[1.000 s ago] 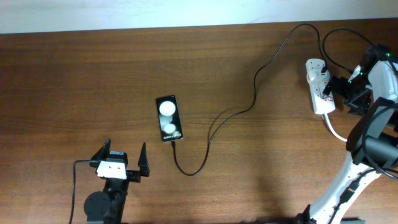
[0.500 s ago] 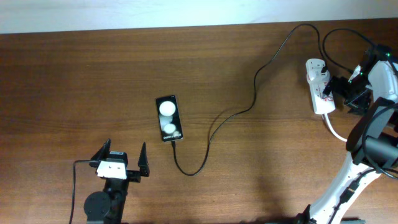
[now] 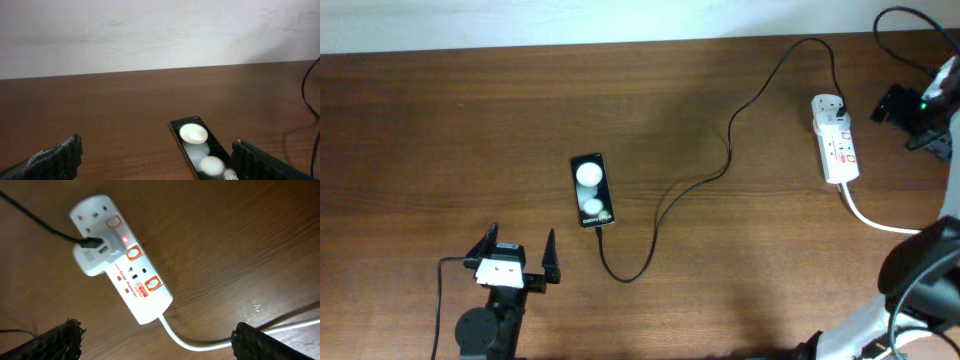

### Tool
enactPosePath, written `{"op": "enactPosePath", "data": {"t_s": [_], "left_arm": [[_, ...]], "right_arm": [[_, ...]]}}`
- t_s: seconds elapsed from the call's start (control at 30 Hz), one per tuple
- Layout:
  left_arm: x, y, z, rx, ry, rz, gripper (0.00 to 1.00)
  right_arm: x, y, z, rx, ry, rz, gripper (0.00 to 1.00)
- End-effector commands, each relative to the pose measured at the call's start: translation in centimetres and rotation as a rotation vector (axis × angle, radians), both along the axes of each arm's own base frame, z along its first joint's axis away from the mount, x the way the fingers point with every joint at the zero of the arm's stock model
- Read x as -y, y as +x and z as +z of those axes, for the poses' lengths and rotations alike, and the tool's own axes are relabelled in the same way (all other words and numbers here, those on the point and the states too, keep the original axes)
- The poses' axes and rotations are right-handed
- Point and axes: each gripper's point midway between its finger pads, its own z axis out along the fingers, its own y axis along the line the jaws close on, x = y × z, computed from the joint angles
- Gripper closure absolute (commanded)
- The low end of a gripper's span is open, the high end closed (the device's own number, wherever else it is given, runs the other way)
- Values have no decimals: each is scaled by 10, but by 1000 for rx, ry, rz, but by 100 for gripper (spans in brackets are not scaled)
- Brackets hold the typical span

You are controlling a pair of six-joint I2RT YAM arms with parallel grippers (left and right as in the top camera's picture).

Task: Plug charger to phone and switch on socket

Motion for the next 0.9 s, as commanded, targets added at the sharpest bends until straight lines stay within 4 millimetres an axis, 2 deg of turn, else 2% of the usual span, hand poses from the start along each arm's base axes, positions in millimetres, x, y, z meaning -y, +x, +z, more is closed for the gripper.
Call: {"op": "enactPosePath", "data": {"t_s": [0.0, 0.1, 0.17, 0.27, 0.3, 0.37, 0.43, 0.53, 0.6, 0.77, 0.87], "left_arm": [[-3, 0, 0, 3, 13, 14, 1], [-3, 0, 0, 3, 13, 14, 1], [-3, 0, 0, 3, 13, 14, 1], [-3, 0, 0, 3, 13, 14, 1], [-3, 0, 0, 3, 13, 14, 1], [-3, 0, 0, 3, 13, 14, 1], [-3, 0, 0, 3, 13, 14, 1], [-3, 0, 0, 3, 13, 14, 1], [-3, 0, 0, 3, 13, 14, 1], [-3, 0, 0, 3, 13, 14, 1], [-3, 0, 0, 3, 13, 14, 1]], "right_arm": [[-1, -8, 54, 109, -69, -3, 1], [-10, -14, 81, 168, -99, 9, 1], [-26, -13, 98, 207, -114, 45, 1], [-61, -7, 113, 245, -120, 126, 1], [-79, -3, 117, 258, -119, 170, 1], [-105, 2, 121, 271, -114, 231, 1], [-140, 7, 124, 283, -106, 315, 1], [-170, 10, 124, 288, -95, 388, 1], [-179, 11, 124, 289, -92, 411, 1], [-179, 10, 125, 290, -92, 411, 1], [-180, 5, 135, 316, -100, 410, 1]]}}
